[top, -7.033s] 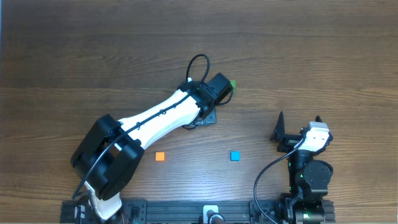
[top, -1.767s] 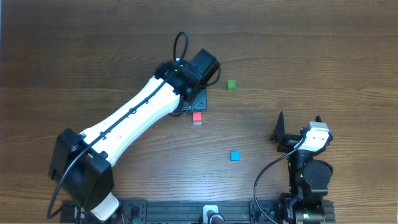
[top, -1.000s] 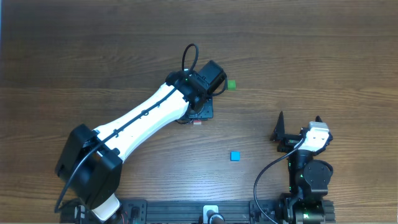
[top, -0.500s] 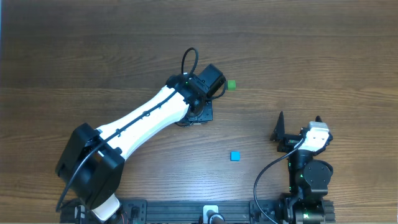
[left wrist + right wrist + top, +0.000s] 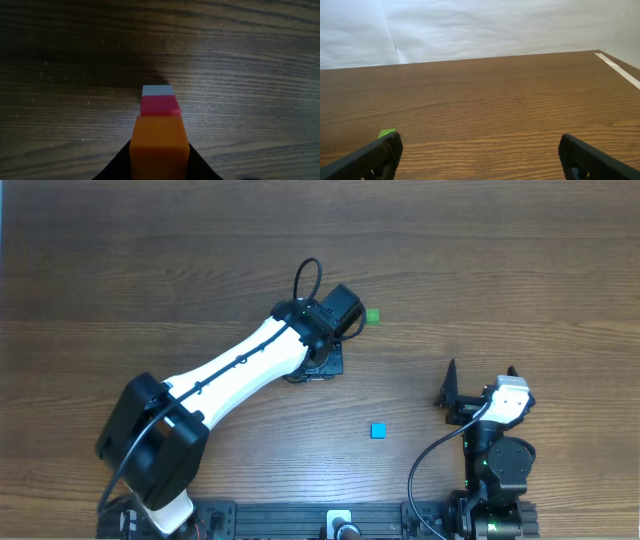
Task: Stack Cubes
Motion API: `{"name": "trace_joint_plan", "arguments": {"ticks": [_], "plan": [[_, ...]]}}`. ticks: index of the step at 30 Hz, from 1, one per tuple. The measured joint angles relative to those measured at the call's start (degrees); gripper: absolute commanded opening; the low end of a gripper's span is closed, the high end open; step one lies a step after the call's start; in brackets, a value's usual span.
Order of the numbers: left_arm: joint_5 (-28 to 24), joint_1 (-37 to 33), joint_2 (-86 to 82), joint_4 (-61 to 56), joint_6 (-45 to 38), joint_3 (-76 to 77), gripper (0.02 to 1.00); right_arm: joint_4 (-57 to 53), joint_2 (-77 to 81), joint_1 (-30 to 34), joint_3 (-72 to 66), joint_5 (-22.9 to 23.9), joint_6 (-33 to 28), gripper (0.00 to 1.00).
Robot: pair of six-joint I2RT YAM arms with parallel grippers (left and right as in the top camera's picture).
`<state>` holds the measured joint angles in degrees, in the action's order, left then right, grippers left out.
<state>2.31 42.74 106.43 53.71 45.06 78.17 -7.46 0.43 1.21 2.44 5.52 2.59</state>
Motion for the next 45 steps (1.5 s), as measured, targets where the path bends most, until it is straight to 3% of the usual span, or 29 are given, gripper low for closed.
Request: {"name": "trace_joint_plan", "arguments": {"ticks": [28, 45], "plan": [[-0.44, 0.00, 1.16, -0.50, 0.00, 0.00, 0.042, 0.00, 0.00, 0.00, 0.00, 0.00, -0.04, 0.991], [-0.44, 0.00, 1.16, -0.66, 0.00, 0.00, 0.237, 0.00, 0.00, 0.00, 0.00, 0.00, 0.00, 0.993]]}}
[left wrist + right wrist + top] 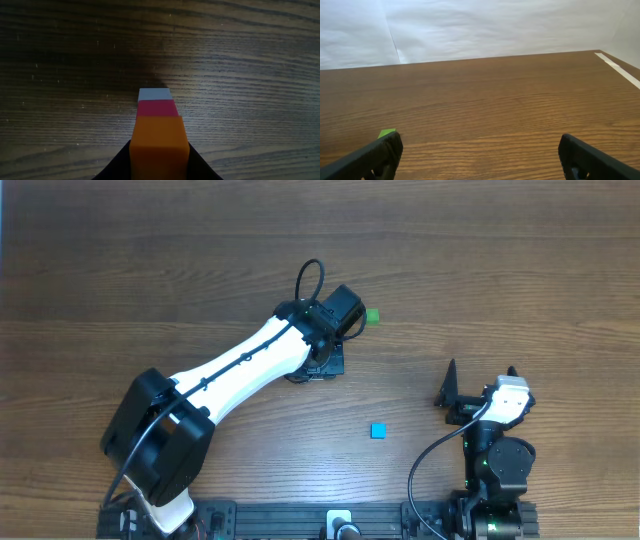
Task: Stack Cubes
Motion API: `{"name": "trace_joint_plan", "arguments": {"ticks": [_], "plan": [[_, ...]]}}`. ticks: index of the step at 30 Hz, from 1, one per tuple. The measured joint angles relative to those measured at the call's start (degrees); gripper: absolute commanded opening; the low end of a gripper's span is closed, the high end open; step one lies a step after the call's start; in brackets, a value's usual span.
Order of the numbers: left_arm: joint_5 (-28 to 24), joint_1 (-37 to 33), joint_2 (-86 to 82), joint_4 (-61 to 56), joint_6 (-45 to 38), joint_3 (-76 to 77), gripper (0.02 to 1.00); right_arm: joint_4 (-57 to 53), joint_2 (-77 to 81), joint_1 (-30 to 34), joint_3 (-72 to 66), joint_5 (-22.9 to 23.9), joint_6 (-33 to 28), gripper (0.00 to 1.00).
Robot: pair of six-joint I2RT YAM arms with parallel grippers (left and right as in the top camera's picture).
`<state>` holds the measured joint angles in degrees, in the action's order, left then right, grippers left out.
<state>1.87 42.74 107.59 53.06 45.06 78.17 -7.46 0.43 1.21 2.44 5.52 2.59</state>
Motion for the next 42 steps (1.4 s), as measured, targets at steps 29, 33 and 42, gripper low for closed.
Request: {"name": "trace_joint_plan", "arguments": {"ticks": [29, 33, 42], "plan": [[-0.13, 0.00, 0.02, 0.00, 0.44, 0.00, 0.886, 0.00, 0.00, 0.00, 0.00, 0.00, -0.02, 0.993], [-0.31, 0.00, 0.00, -0.04, 0.90, 0.00, 0.998, 0.00, 0.00, 0.00, 0.00, 0.02, 0.02, 0.993], [3.80, -2.12, -9.73, -3.02, 1.51, -0.46, 0.998, -0.02, 0.00, 0.00, 0.00, 0.00, 0.02, 0.991]]}}
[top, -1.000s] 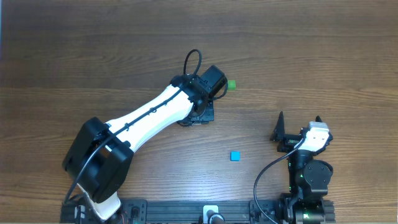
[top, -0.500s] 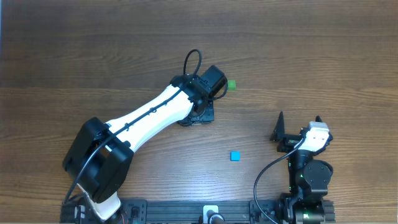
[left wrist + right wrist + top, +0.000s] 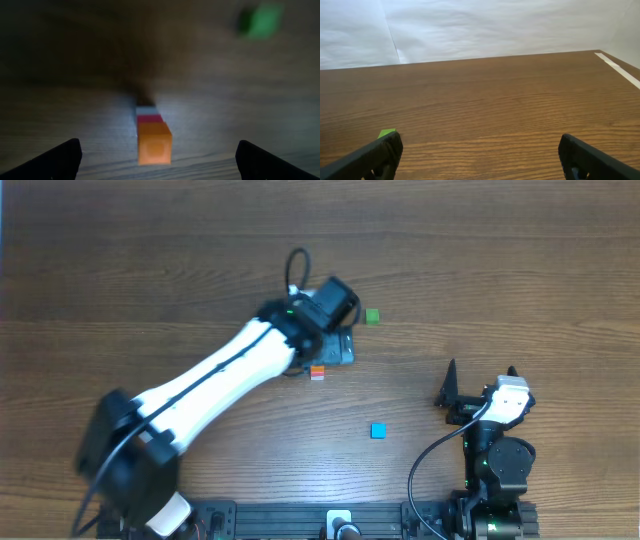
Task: Stack Cubes
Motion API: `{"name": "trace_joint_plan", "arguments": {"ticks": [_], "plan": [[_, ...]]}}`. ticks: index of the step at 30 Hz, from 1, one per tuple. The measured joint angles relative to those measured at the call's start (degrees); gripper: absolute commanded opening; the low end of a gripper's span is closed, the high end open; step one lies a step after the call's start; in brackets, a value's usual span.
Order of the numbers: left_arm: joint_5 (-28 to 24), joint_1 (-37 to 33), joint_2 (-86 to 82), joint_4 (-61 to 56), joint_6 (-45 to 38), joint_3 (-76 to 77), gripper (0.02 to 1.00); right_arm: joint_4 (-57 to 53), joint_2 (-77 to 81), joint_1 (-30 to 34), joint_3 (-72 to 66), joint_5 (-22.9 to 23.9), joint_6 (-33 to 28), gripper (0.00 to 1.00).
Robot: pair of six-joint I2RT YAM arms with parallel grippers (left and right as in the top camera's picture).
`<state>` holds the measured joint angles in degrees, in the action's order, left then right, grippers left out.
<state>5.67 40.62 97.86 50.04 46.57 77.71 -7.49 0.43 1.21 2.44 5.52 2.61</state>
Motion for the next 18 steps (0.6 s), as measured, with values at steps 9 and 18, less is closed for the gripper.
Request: {"name": "trace_joint_plan", "arguments": {"ticks": [9, 18], "plan": [[12.72, -4.90, -21.99, -2.56, -4.31, 0.11, 0.998, 0.02, 0.00, 0.00, 0.00, 0.00, -0.02, 0.991], [11.26, -19.43, -32.22, -9.03, -16.09, -0.61, 0.998, 0.02, 0.00, 0.00, 0.00, 0.00, 0.00, 0.993]]}}
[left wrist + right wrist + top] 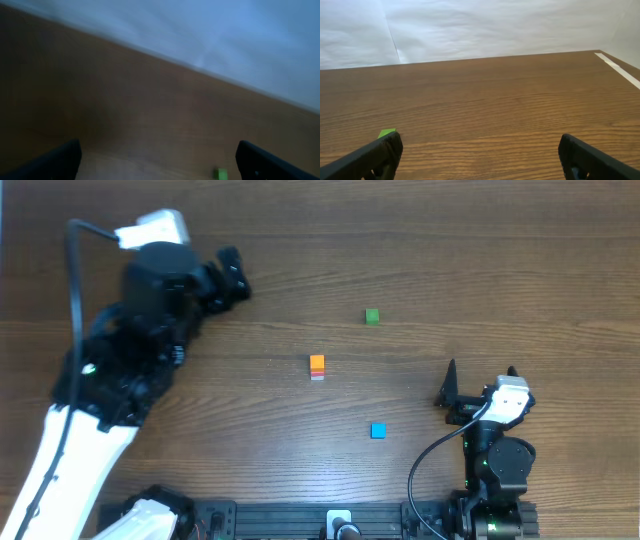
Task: Stack Cubes
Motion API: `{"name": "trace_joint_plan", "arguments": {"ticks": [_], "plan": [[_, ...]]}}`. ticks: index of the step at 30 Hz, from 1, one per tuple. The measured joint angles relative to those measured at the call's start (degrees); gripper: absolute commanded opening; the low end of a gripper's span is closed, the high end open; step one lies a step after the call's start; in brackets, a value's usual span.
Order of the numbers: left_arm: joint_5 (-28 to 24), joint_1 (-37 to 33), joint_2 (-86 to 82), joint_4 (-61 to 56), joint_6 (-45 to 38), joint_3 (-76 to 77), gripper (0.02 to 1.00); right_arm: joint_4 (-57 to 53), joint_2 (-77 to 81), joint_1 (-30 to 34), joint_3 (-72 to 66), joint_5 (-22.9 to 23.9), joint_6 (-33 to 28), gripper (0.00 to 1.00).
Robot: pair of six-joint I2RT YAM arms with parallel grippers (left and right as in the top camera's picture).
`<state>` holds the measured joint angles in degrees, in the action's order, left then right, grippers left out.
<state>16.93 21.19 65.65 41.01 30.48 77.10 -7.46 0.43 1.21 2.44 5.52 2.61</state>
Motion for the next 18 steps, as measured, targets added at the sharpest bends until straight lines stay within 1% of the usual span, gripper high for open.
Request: {"name": "trace_joint_plan", "arguments": {"ticks": [3, 6, 11, 14, 18], "plan": [[-1.07, -4.24, -5.25, -4.48, -3.32, -3.43, 0.998, 0.00, 0.00, 0.00, 0.00, 0.00, 0.02, 0.993], [-2.89, -8.90, -12.50, -9.77, -5.01, -10.08, 0.998, 0.00, 0.00, 0.00, 0.00, 0.02, -0.07, 0.991], [-8.44, -15.87, -25.20, -17.57, -6.32, -23.76, 0.996, 0.00, 0.00, 0.00, 0.00, 0.00, -0.04, 0.993], [-11.23, -18.49, -30.67, -19.43, -6.54, -30.58, 0.998, 0.00, 0.00, 0.00, 0.00, 0.00, -0.02, 0.993], [-13.55, -20.11, -37.83, -23.10, -6.91, -40.26, 0.998, 0.00, 0.00, 0.00, 0.00, 0.00, -0.02, 0.991]]}}
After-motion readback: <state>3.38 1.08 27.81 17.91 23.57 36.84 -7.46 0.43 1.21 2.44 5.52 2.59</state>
